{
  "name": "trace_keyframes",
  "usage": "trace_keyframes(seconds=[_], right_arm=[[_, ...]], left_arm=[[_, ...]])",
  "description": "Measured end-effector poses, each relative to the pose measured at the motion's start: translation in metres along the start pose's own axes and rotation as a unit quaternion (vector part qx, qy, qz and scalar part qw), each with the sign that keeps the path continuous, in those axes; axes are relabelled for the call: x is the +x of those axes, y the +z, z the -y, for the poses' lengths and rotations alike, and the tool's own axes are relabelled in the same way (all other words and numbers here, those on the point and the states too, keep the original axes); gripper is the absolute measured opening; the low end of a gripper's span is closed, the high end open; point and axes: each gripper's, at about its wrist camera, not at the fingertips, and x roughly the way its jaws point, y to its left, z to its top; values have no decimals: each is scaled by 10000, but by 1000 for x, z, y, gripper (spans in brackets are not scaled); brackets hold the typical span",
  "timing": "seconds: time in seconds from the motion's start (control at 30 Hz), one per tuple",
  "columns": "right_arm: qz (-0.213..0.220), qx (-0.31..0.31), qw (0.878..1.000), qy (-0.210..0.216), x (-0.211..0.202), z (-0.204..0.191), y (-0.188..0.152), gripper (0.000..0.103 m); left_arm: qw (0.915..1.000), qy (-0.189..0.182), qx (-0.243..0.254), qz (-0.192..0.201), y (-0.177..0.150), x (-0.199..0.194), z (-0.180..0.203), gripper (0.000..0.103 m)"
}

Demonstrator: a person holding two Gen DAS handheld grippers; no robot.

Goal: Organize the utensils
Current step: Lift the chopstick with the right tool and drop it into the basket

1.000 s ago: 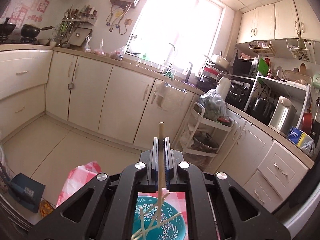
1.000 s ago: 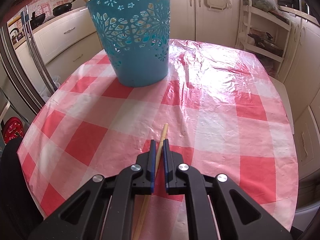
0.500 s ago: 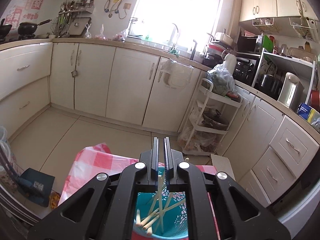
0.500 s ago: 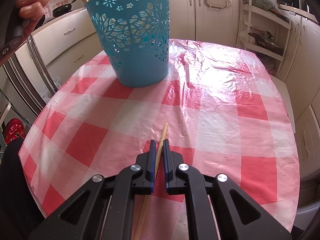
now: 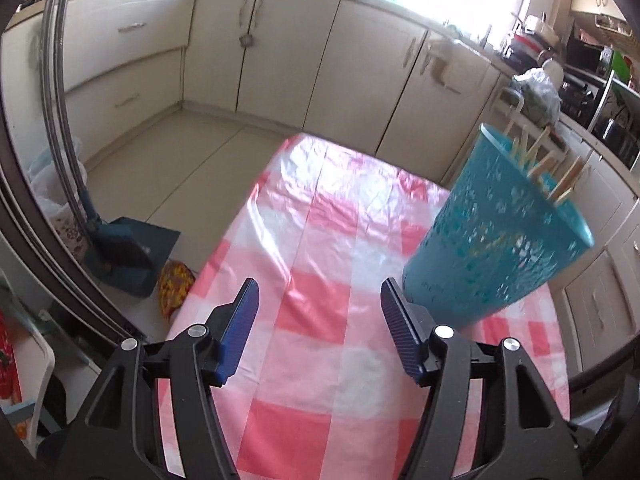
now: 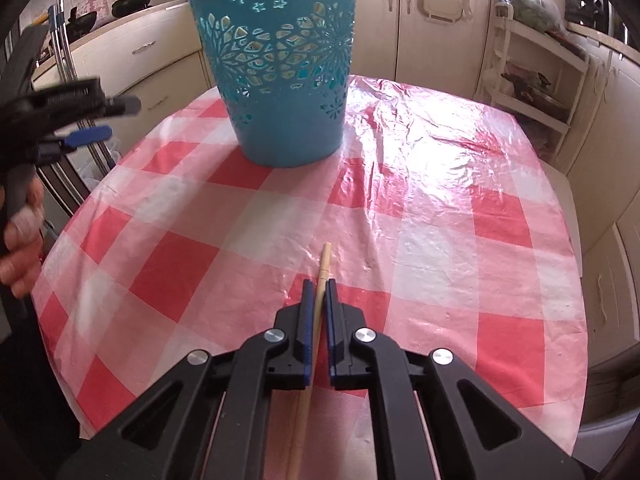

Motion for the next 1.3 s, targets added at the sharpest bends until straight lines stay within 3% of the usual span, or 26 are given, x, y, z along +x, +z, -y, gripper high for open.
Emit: trace_keyframes(seconds=[0.1,0.23,0.37,0.5,0.83,1.07,1.3], right_arm=[[-119,43,9999,-12,-1,3,-1,6],[-157,-373,9988,-277,-2,-7,-2,6],[-162,408,9981,429,-6,16,-2,5],[287,1121,9847,1300,-31,36,4,5],[1536,1286,9544,2215,-106,37,73,5],[2474,1083,9361,2253,-131,20,159,5],[3216,1505,9194,1694,-99,20,224,5]], left_arm=[[9996,-19,220,-189,-11,15,6,62],[9988,53,327,-360,-30,30,5,67],[9977,85,611,-294,-39,31,13,73],[9957,149,799,-442,-40,38,19,74],[9946,220,863,-528,-38,38,28,80],[9948,213,852,-519,-39,38,27,81],[9954,116,816,-483,-38,36,25,81]])
